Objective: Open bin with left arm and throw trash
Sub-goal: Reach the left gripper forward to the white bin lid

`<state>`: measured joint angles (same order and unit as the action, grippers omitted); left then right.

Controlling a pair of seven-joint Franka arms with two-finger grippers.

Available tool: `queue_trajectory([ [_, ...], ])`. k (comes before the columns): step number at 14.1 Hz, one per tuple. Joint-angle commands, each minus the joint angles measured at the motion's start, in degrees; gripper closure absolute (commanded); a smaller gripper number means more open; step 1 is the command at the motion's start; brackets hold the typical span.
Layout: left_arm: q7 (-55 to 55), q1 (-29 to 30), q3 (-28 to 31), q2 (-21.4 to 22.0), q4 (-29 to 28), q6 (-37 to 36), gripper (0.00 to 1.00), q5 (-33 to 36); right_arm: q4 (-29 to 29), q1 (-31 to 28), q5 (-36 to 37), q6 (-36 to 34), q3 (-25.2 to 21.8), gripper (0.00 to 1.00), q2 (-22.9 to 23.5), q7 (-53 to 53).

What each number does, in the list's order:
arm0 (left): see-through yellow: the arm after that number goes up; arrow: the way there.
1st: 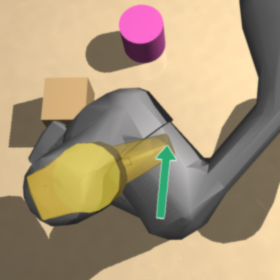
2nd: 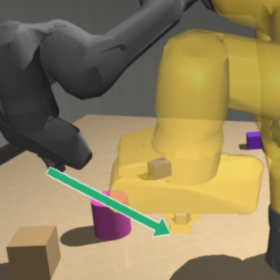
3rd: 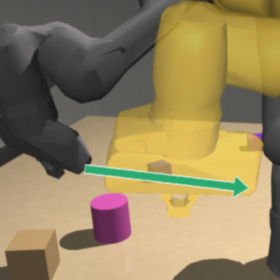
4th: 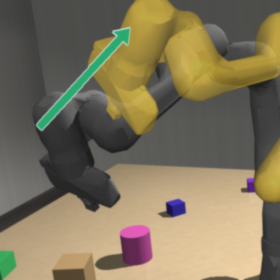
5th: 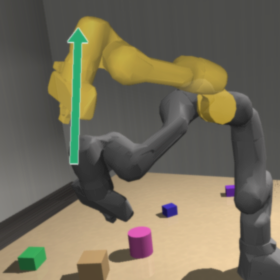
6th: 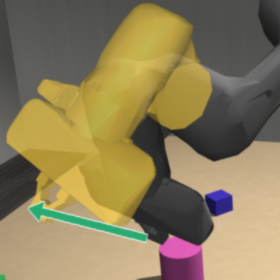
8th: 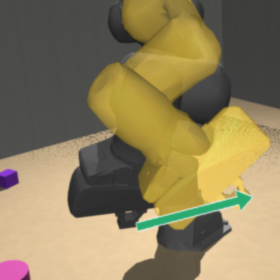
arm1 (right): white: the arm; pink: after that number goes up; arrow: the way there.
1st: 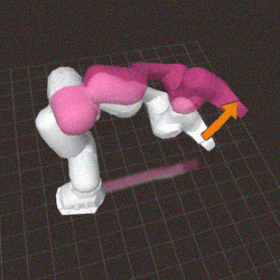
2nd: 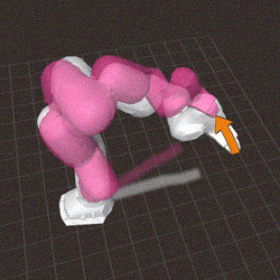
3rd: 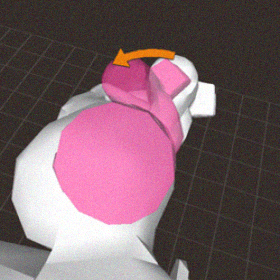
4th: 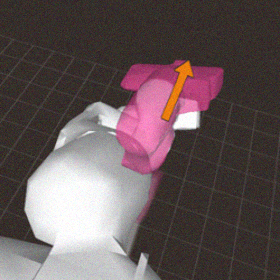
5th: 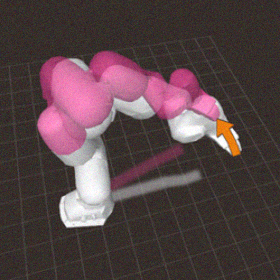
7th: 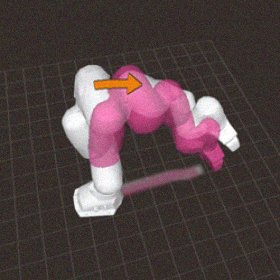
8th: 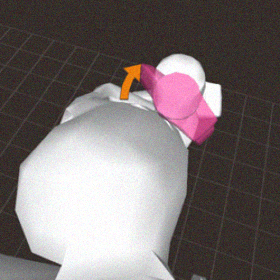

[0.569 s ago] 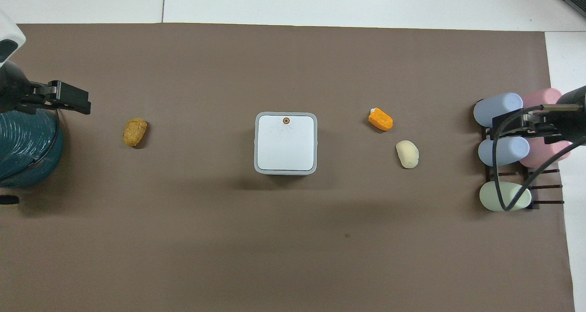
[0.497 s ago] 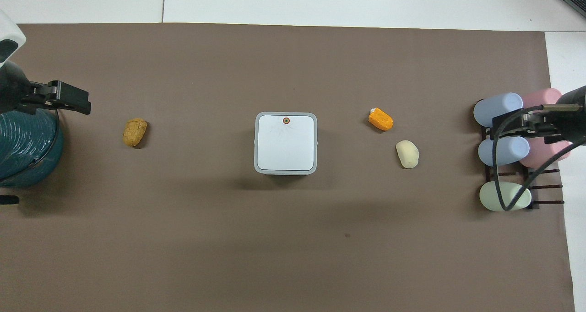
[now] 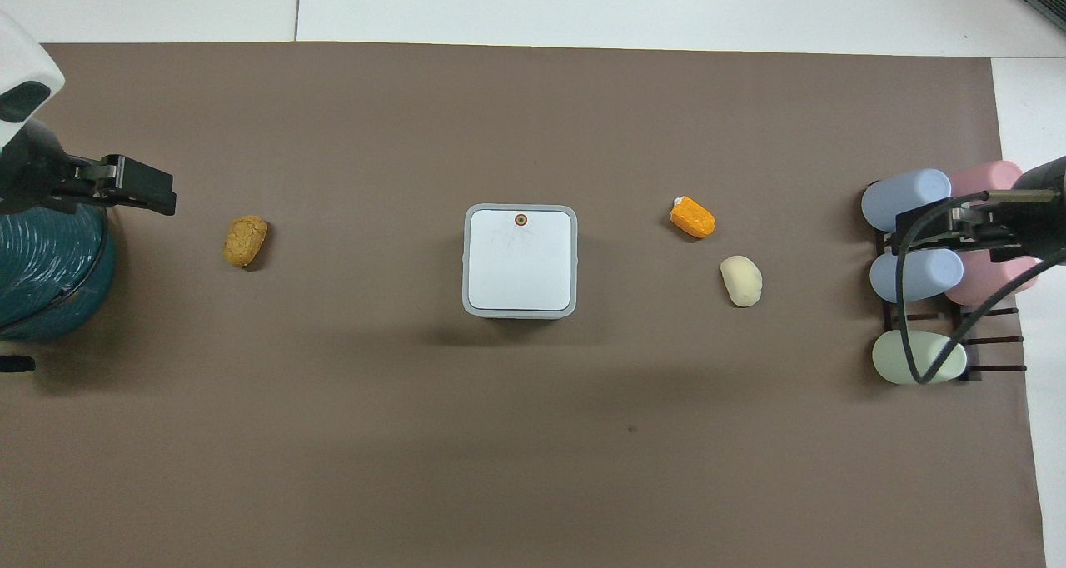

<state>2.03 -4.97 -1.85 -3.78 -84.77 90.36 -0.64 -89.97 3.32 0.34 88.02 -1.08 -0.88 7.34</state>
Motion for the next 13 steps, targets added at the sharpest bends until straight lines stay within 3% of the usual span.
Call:
queue_trajectory([
  [1, 0.25, -0.48, -0.26, 2.72, -4.17, 2.01, 0.00, 1.26, -0.38, -0.68, -1.31, -0.04, 0.11, 0.00, -0.35, -1.27],
  [3, 1.30, -1.53, -0.52, 2.98, -4.97, 2.02, 0.00, 0.82, -0.38, -0.68, -1.31, -0.04, 0.11, 0.00, -0.35, -1.27],
  [5, 3.41, -3.55, -0.61, 3.42, -5.67, 2.10, 0.59, 0.73, -0.38, -0.68, -1.31, -0.04, 0.11, 0.00, -0.35, -1.27],
  [7, 3.59, -5.57, -0.70, 4.65, -8.21, 3.23, 0.97, 0.55, -0.38, -0.68, -1.31, -0.04, 0.11, 0.00, -0.35, -1.27],
  [11, 14.21, -11.20, -0.79, 7.82, -17.43, 13.86, 1.00, 0.29, -0.38, -0.68, -1.31, -0.04, 0.11, 0.00, -0.35, -1.27],
  [13, 15.10, -13.48, -0.79, 6.86, -18.07, 14.58, 1.00, -1.55, -0.38, -0.68, -1.31, -0.04, 0.11, 0.00, -0.35, -1.27],
])
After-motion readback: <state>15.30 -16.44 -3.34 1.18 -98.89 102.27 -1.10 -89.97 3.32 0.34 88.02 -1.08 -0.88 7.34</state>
